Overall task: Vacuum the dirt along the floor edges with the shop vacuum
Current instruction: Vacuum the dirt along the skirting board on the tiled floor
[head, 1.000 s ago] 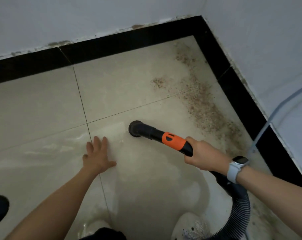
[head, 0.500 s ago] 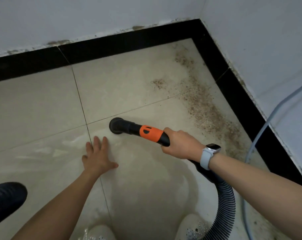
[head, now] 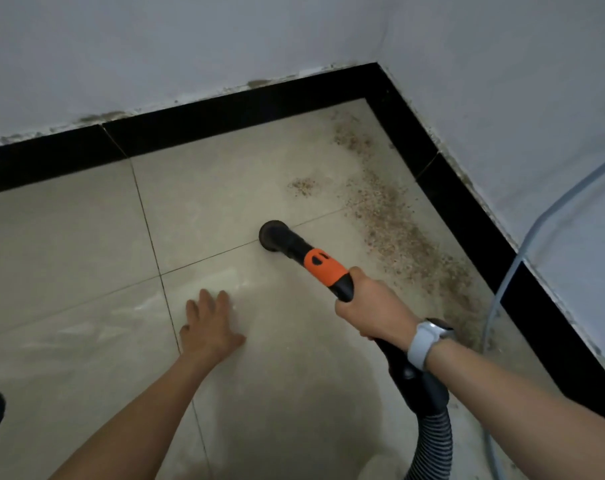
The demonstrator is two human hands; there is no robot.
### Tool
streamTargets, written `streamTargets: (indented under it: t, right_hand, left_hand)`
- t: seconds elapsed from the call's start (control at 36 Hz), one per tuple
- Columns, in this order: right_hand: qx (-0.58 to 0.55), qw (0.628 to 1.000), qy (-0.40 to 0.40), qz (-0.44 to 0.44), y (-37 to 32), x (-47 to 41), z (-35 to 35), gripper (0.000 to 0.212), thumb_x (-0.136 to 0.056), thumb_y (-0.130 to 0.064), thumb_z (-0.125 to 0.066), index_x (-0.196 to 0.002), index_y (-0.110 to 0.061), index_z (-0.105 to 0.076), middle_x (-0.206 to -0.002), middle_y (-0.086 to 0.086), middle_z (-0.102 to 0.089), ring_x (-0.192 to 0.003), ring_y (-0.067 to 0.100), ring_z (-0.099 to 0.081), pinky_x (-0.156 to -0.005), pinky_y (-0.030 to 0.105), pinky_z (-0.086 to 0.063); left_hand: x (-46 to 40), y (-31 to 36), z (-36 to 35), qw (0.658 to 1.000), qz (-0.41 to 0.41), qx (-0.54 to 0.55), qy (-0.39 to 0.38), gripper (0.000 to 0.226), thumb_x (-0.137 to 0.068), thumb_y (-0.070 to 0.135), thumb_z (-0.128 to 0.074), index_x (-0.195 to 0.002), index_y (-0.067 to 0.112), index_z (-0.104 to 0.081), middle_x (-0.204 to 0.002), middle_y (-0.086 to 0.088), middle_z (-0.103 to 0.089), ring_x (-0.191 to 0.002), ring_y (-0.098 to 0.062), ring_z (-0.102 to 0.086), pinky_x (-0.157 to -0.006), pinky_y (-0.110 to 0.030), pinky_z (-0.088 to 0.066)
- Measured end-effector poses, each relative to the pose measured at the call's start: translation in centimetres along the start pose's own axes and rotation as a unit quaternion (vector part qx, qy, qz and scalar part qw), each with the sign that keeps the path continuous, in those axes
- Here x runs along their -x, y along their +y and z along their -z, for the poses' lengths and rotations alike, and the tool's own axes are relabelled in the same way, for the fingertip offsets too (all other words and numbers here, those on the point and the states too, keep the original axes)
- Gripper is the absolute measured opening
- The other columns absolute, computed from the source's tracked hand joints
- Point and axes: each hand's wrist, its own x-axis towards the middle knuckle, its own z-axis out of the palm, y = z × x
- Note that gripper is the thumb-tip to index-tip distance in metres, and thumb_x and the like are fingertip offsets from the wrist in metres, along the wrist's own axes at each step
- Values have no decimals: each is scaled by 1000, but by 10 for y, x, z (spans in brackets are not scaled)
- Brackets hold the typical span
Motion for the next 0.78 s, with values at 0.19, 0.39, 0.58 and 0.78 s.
streamTargets:
  t: [0.19, 0.39, 0.58, 0.78]
  right_hand:
    - [-97, 987, 86, -96, 25, 3, 26, 25, -82, -16, -54, -106, -15, -46, -74, 12, -63, -48, 27, -60, -41, 29, -48]
    - [-50, 998, 17, -26, -3, -5, 1, 25, -84, -22, -54, -106, -16, -43, -80, 12, -64, -59, 34, -66, -55, 42, -57]
    - [-113, 988, 83, -60, -12, -54, 22, 22, -85, -16, -51, -106, -12, -43, -85, 15, -62, -55, 30, -61, -54, 38, -55]
    - [-233, 971, 47, -37, -17, -57, 17, 25, -88, -17, -56, -105, -9, -39, -82, 12, -57, -61, 30, -60, -57, 36, -54]
  left_hand:
    - [4, -4, 0, 998, -33, -41, -17, 97, -79, 46, -71, -149, 28, -6, -156, -6, 10, -144, -36, 3, -105, -51, -34]
    - [-3, 5, 15, 998, -24, -30, -54, 78, -88, 48, -60, -148, 24, -16, -157, -10, -1, -144, -35, -5, -110, -48, -32]
    - [-14, 22, 59, 997, -63, -38, -11, 67, -96, 44, -48, -151, 18, -21, -158, -8, -16, -144, -29, -18, -112, -45, -30]
    - [-14, 71, 113, 988, -128, 78, 25, 55, -98, 37, -47, -145, 10, -36, -144, -14, -44, -131, -28, -44, -105, -29, -34]
